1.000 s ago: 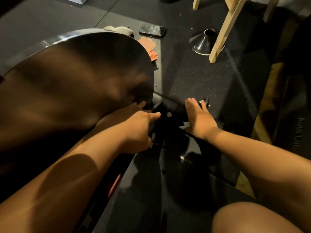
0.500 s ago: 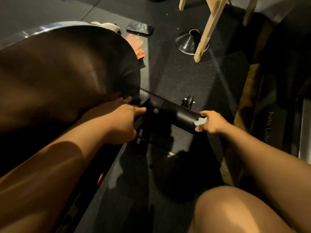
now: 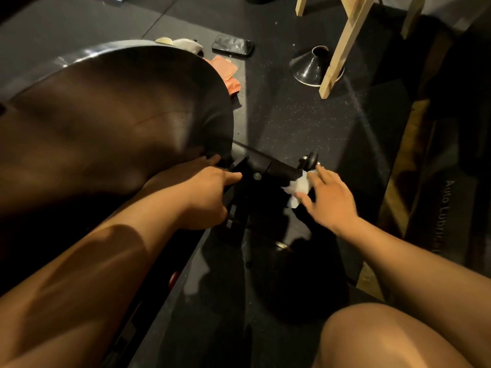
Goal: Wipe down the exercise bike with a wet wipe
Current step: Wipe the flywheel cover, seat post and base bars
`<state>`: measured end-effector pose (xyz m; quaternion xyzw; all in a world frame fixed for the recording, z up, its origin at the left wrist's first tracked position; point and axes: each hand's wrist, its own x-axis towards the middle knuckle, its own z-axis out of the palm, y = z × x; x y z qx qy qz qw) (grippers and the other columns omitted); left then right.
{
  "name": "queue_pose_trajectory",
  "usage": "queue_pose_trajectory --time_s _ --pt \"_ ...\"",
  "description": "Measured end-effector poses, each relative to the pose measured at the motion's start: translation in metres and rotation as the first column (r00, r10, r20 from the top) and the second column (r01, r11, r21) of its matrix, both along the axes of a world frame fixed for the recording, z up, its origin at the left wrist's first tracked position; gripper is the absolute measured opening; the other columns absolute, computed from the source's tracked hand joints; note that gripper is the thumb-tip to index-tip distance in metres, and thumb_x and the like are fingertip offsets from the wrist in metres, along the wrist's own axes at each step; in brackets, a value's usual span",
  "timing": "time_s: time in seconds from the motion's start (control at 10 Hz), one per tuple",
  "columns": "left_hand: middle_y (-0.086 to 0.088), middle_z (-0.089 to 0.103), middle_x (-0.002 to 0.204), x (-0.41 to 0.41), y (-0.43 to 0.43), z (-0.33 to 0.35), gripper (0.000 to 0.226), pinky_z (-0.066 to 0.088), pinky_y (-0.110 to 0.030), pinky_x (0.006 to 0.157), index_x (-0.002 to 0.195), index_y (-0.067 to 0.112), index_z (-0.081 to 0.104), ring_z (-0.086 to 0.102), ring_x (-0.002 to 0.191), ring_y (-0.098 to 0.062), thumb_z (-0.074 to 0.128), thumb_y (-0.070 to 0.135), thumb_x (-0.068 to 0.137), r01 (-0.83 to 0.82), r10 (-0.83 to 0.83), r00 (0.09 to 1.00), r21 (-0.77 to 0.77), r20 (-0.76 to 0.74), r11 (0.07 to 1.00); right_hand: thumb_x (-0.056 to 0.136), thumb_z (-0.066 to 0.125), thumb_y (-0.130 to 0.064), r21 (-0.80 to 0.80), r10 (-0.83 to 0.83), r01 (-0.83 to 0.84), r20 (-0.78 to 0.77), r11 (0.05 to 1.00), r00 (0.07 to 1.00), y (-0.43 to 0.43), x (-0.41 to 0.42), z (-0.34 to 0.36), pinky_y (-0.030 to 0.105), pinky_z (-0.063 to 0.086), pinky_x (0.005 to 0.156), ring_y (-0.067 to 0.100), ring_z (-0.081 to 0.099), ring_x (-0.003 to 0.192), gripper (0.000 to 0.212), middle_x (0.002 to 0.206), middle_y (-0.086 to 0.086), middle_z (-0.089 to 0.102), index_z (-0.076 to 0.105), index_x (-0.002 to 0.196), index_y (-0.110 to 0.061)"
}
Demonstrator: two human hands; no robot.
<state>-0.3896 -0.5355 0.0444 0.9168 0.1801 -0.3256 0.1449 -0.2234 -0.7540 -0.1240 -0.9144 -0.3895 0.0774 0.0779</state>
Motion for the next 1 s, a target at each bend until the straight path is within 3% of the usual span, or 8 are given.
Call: queue_pose_trajectory --time_s 0.2,0.3,0.4,0.5,0.6,0.8,0.9,1.0 --pt "0.002 0.021 0.164 -0.001 0.002 -0.003 0.093 0.016 -0.046 0.123 0.148 0.053 0.024 0.008 0.153 -0.025 0.049 0.046 0.059 0.024 -0.025 0.999 0.038 0.020 0.999 0.085 0.070 -0.035 0.084 0.079 -0.078 -0.015 0.993 0.997 -0.001 -0.003 -0.001 0.043 0.045 0.093 0.036 0.060 0.105 0.040 0.114 0.012 0.066 0.068 0.115 -0.008" --pt "0.002 0.023 0.163 -0.003 0.000 -0.002 0.095 0.018 -0.044 0.122 0.149 0.052 0.025 0.011 0.152 -0.024 0.044 0.045 0.056 0.031 -0.031 1.000 0.062 0.001 0.998 0.096 0.053 -0.036 0.133 0.181 -0.186 0.054 0.973 0.982 0.003 -0.002 -0.004 0.043 0.041 0.100 0.032 0.060 0.113 0.035 0.121 0.011 0.065 0.070 0.112 -0.010" --pt "-0.002 0.027 0.162 -0.001 -0.003 0.001 0.095 0.021 -0.044 0.121 0.149 0.048 0.030 0.016 0.151 -0.026 0.044 0.043 0.055 0.012 -0.012 1.000 0.041 -0.010 0.999 0.093 0.037 -0.034 0.125 0.557 -0.568 0.112 0.813 0.823 0.023 0.012 -0.011 0.041 0.036 0.106 0.032 0.055 0.122 0.046 0.133 0.011 0.059 0.063 0.124 -0.012" --pt "-0.006 0.032 0.160 -0.001 -0.002 0.001 0.095 0.029 -0.043 0.118 0.148 0.045 0.035 0.027 0.148 -0.028 0.045 0.042 0.054 -0.012 0.012 1.000 0.026 -0.002 1.000 0.094 0.046 -0.041 -0.492 0.460 -0.173 0.553 0.853 0.695 0.066 0.025 -0.031 0.037 0.018 0.117 0.029 0.036 0.141 0.065 0.151 0.017 0.039 0.030 0.149 -0.009" --pt "-0.006 0.034 0.159 0.001 -0.005 0.003 0.094 0.030 -0.044 0.117 0.148 0.042 0.037 0.028 0.147 -0.029 0.045 0.043 0.054 -0.016 0.016 1.000 0.014 0.002 1.000 0.073 0.079 -0.047 -0.115 0.334 -0.357 -0.179 0.927 0.925 0.117 0.013 -0.005 0.041 0.021 0.117 0.029 0.030 0.144 0.109 0.156 0.016 0.029 0.019 0.153 -0.005" --pt "-0.009 0.011 0.165 0.002 -0.006 0.019 0.076 0.022 -0.036 0.118 0.150 0.051 0.024 0.019 0.150 -0.030 0.062 0.038 0.085 0.003 -0.003 1.000 0.044 -0.003 0.999 0.077 0.070 -0.057 -0.182 0.281 -0.298 -0.110 0.937 0.953 0.073 0.022 -0.024 0.039 0.015 0.120 0.031 0.017 0.148 0.114 0.160 0.019 0.014 0.006 0.153 -0.001" --pt "-0.007 0.009 0.166 -0.001 -0.006 0.017 0.078 0.021 -0.037 0.120 0.150 0.051 0.024 0.016 0.151 -0.028 0.061 0.033 0.084 0.004 -0.005 1.000 0.051 0.010 0.999 0.074 0.074 -0.054 -0.336 0.277 -0.316 -0.158 0.888 0.948 0.049 0.025 -0.013 0.037 0.032 0.112 0.031 0.033 0.141 0.112 0.154 0.018 0.029 0.014 0.152 0.000" --pt "-0.007 0.010 0.166 -0.001 -0.006 0.014 0.079 0.023 -0.039 0.121 0.150 0.050 0.025 0.017 0.151 -0.028 0.061 0.034 0.082 0.013 -0.013 1.000 0.044 -0.009 0.999 0.075 0.078 -0.043 -0.431 0.284 -0.343 -0.197 0.834 0.938 0.097 0.039 0.016 0.033 0.053 0.083 0.033 0.064 0.107 0.066 0.117 0.018 0.065 0.057 0.123 -0.003"
